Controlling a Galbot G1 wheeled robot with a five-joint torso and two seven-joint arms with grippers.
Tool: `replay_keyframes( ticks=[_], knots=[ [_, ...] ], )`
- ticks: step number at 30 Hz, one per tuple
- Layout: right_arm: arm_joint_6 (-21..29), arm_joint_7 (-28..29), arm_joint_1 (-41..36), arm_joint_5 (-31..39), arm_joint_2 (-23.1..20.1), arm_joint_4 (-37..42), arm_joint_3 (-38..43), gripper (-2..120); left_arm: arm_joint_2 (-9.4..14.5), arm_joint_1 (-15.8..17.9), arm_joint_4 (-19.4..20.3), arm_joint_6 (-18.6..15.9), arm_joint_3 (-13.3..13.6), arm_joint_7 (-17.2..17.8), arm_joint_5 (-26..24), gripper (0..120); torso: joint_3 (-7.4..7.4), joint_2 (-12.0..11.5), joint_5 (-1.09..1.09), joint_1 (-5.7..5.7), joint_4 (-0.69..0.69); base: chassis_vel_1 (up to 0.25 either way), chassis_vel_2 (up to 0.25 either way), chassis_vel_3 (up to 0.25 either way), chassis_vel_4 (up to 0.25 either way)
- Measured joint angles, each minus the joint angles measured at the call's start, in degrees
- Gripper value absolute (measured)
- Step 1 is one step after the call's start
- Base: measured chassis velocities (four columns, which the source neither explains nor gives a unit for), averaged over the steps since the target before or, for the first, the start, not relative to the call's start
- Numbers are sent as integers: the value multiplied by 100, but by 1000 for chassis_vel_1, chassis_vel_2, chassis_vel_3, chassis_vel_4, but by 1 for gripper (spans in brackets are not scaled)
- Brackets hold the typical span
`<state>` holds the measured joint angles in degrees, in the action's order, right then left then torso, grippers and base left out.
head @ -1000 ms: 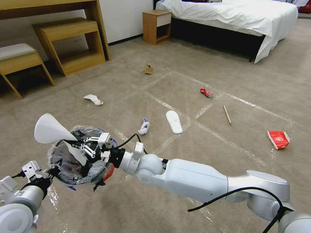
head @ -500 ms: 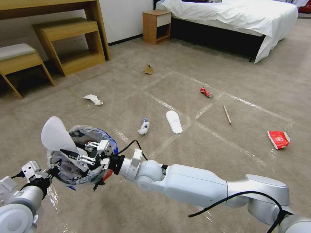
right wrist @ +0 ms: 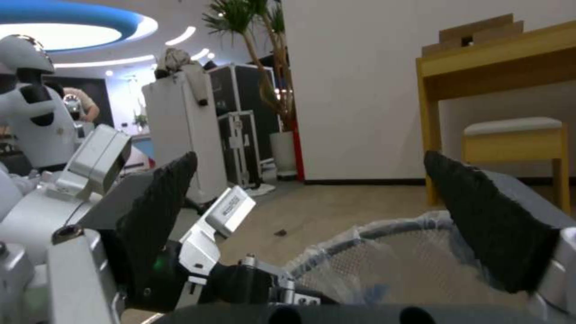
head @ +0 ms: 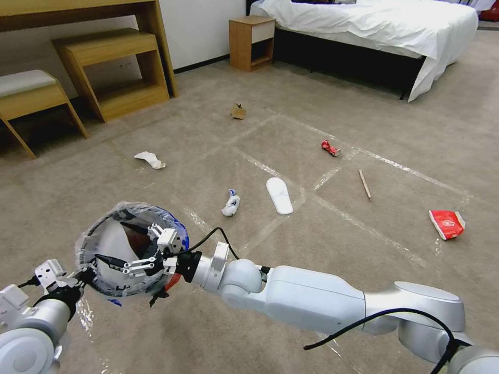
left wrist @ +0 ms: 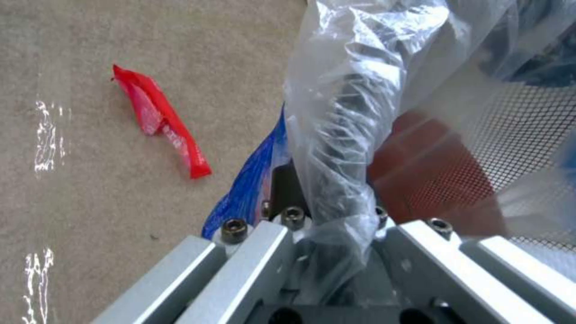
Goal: Pick up the trash bin and place the garbage on the floor into it.
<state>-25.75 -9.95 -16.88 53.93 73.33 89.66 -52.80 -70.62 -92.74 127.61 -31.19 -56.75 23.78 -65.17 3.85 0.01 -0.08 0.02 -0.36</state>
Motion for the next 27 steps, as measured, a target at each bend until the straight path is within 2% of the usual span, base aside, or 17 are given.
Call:
replay_keyframes(
  ticks=[14,27],
  knots=[
    [-22,7,-16,-40,-51,66,83,88,-29,10,-53,13,21,-6,33,1,0,0,0,0,0,0,0,0,0],
    [-25,106,71,69,-29,448,578,88,-40,51,-187,20,32,-38,96,1,0,-1,0,0,1,0,0,0,0]
  ],
)
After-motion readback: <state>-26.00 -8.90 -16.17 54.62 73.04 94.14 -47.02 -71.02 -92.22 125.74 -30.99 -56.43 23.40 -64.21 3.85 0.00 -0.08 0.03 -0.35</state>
